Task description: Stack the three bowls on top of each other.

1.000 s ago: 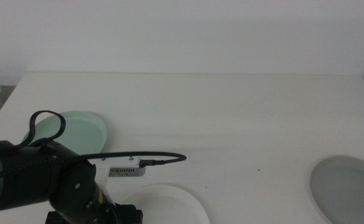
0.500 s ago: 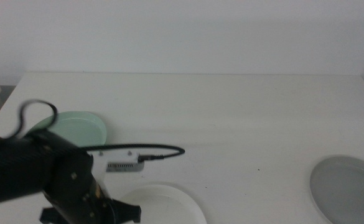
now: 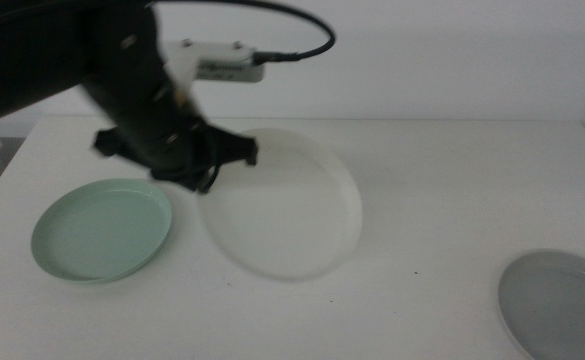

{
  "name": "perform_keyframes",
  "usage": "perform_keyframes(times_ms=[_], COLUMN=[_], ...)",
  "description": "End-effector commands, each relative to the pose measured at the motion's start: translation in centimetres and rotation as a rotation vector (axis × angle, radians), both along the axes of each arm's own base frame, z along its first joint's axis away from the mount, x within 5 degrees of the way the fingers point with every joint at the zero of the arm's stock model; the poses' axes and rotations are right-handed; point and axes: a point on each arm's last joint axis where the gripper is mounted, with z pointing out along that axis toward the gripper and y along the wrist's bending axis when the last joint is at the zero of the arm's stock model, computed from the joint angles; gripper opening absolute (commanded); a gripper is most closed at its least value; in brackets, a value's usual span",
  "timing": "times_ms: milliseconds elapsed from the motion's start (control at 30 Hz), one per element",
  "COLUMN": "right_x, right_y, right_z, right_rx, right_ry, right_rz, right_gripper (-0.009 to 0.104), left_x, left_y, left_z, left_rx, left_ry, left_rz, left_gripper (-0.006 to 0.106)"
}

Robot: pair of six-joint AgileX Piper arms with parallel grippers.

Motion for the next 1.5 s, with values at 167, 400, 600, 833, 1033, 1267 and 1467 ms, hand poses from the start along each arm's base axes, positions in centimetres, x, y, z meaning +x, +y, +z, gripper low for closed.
perform_keyframes(times_ms=[167,400,600,833,1033,1267,1467], right_x=[0.0,0.0,0.0,0.0,0.0,0.0,0.0], right_y=[-0.1,-0.1,-0.1,-0.1,-0.1,-0.1,-0.1], right_z=[0.0,0.0,0.0,0.0,0.0,0.0,0.0], right_rx=[-0.015,-0.015,-0.015,-0.015,-0.015,-0.015,-0.015], right_ry=[-0.01,-0.01,-0.01,-0.01,-0.01,-0.01,-0.01], right_rz=[-0.006,-0.006,-0.006,-0.006,-0.006,-0.006,-0.006], right_gripper=[0.092,0.092,0.092,0.092,0.092,0.092,0.092], left_x=[7.1,9.9,10.6,10.9,11.0,10.7,10.0], left_y=[-2.0,-2.6,-2.7,-3.0,-3.0,-2.7,0.0], left_z=[-4.0,-8.9,-11.3,-12.8,-13.4,-13.4,-9.0], left_rx=[-0.053,-0.105,-0.126,-0.132,-0.127,-0.116,-0.094], left_ry=[0.096,0.157,0.2,0.217,0.23,0.263,0.245], left_rz=[-0.071,-0.07,-0.061,-0.067,-0.074,-0.094,-0.118], left_gripper=[-0.002,-0.002,-0.002,-0.002,0.0,0.033,0.081])
